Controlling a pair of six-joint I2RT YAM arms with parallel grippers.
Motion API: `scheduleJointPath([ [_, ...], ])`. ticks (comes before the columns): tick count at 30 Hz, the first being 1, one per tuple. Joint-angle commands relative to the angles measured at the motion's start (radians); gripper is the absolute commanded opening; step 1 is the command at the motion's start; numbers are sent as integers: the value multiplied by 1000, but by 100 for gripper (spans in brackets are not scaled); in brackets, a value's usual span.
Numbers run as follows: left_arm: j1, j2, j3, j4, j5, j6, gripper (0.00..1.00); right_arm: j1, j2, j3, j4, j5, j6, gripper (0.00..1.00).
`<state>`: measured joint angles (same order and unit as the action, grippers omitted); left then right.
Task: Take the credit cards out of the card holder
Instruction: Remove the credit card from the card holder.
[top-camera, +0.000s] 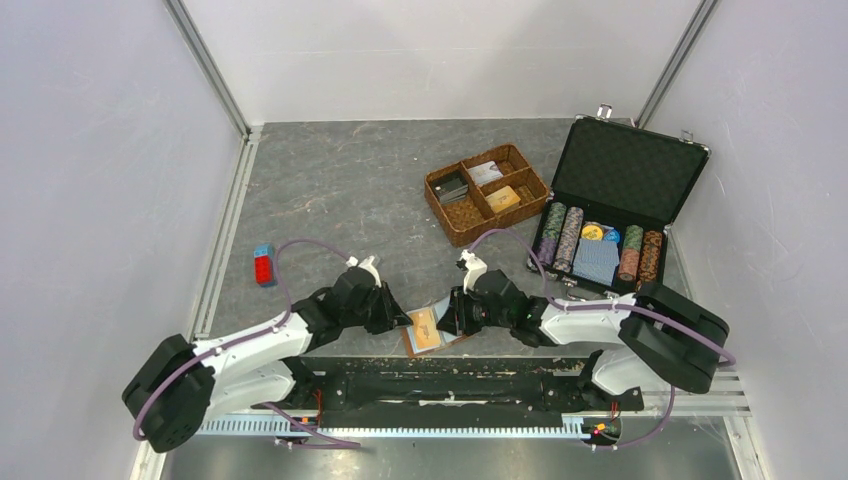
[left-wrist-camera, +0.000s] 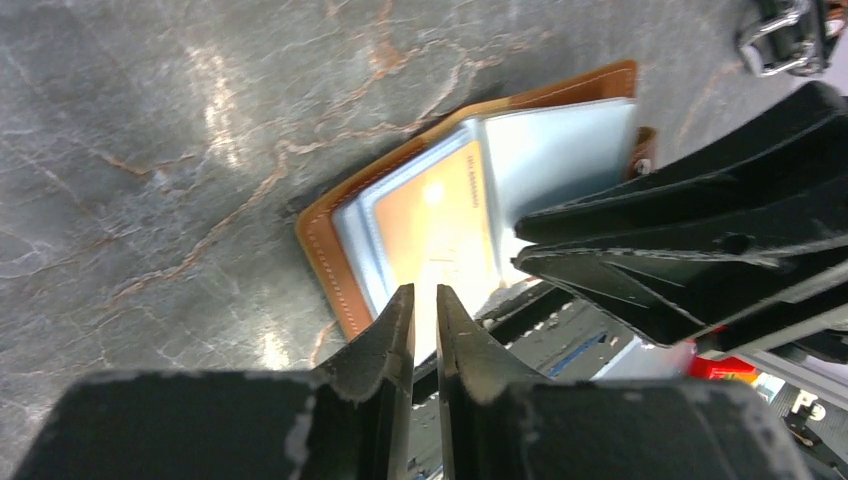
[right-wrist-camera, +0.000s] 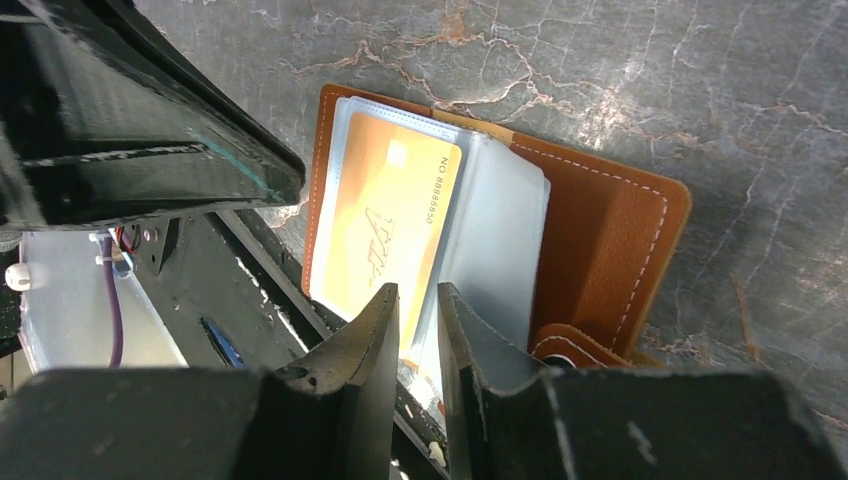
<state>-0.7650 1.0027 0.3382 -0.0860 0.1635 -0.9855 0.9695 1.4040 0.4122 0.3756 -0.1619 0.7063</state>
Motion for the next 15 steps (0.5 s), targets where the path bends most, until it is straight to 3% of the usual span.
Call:
scheduleJointPath([
  [1,1,45,-33,114,32,5,17,-2,26,-3,52,-11,21,24],
  [15,1,112,-67,158,35,31,15,-1,75,-3,71,-20,57,28],
])
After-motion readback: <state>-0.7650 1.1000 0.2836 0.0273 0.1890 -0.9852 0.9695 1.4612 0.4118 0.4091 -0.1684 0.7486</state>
